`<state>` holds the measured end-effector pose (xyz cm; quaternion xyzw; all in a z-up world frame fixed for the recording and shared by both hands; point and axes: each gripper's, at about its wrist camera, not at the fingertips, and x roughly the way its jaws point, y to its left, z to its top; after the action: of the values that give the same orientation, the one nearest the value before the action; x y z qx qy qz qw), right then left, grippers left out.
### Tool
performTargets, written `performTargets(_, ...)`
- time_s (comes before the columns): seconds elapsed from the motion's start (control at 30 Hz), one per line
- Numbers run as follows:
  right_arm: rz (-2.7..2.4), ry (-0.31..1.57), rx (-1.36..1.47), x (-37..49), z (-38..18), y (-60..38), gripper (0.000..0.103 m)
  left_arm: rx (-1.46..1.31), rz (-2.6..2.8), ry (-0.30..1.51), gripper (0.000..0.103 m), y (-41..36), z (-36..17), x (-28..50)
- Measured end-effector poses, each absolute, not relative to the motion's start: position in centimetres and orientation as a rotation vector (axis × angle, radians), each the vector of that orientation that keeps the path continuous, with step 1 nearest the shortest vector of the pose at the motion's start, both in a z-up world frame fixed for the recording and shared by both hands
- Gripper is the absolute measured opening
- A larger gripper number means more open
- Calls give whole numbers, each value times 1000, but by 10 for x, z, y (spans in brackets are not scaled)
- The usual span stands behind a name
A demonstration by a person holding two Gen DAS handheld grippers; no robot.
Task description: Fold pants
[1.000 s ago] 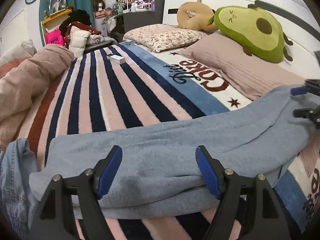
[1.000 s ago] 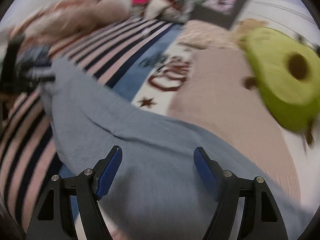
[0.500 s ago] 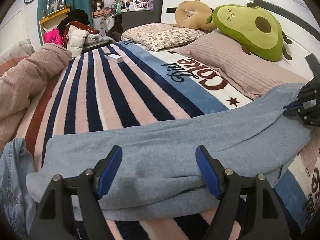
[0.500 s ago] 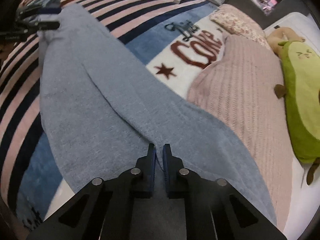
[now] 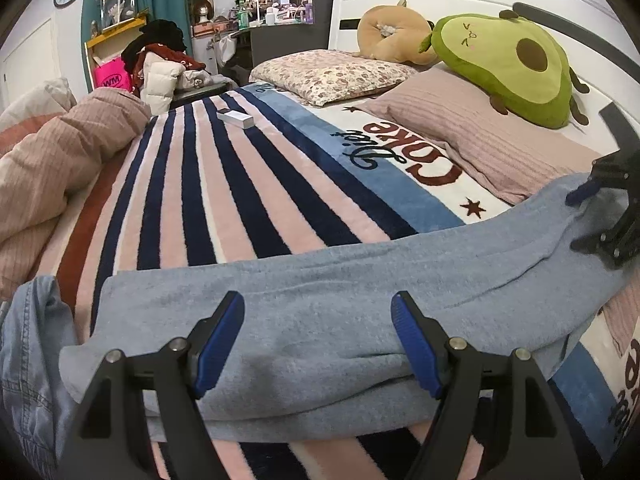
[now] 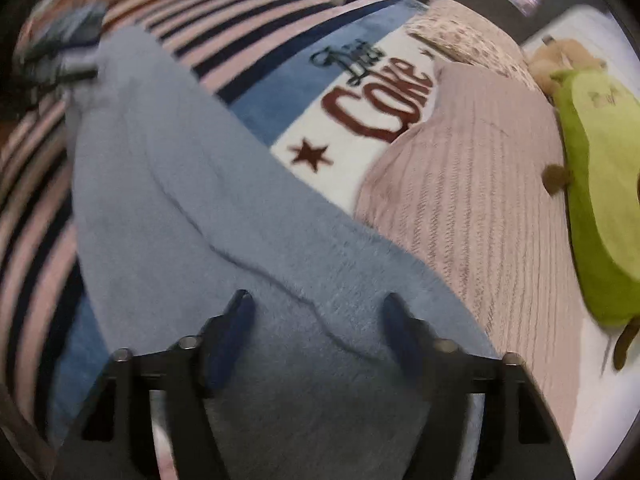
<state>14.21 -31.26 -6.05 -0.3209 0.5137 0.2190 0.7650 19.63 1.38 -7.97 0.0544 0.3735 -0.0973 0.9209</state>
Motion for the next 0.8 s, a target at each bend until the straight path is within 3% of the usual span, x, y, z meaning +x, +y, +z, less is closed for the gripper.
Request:
performTargets(0.07, 498, 1149, -721, 140, -69, -313, 60, 115, -202, 769, 72, 13, -81, 196)
performTargets(0.1, 509, 1156, -707, 138, -69, -313, 55, 116, -202, 770, 72, 12, -81, 196)
performTargets(0.13, 523, 1169, -696, 138, -68, -315, 41, 116, -203, 771, 72, 12, -81, 196)
performTargets(0.3, 528, 1176, -814, 113, -68, -311, 6, 110, -210, 772, 72, 12, -81, 196)
performTargets(0.43, 492, 1109, -829, 106, -58, -310, 1, 109, -202, 768, 72, 13, -80, 196)
performTargets(0.8, 313, 957, -788, 136, -37, -311, 0, 109, -185, 768, 72, 16, -81, 197)
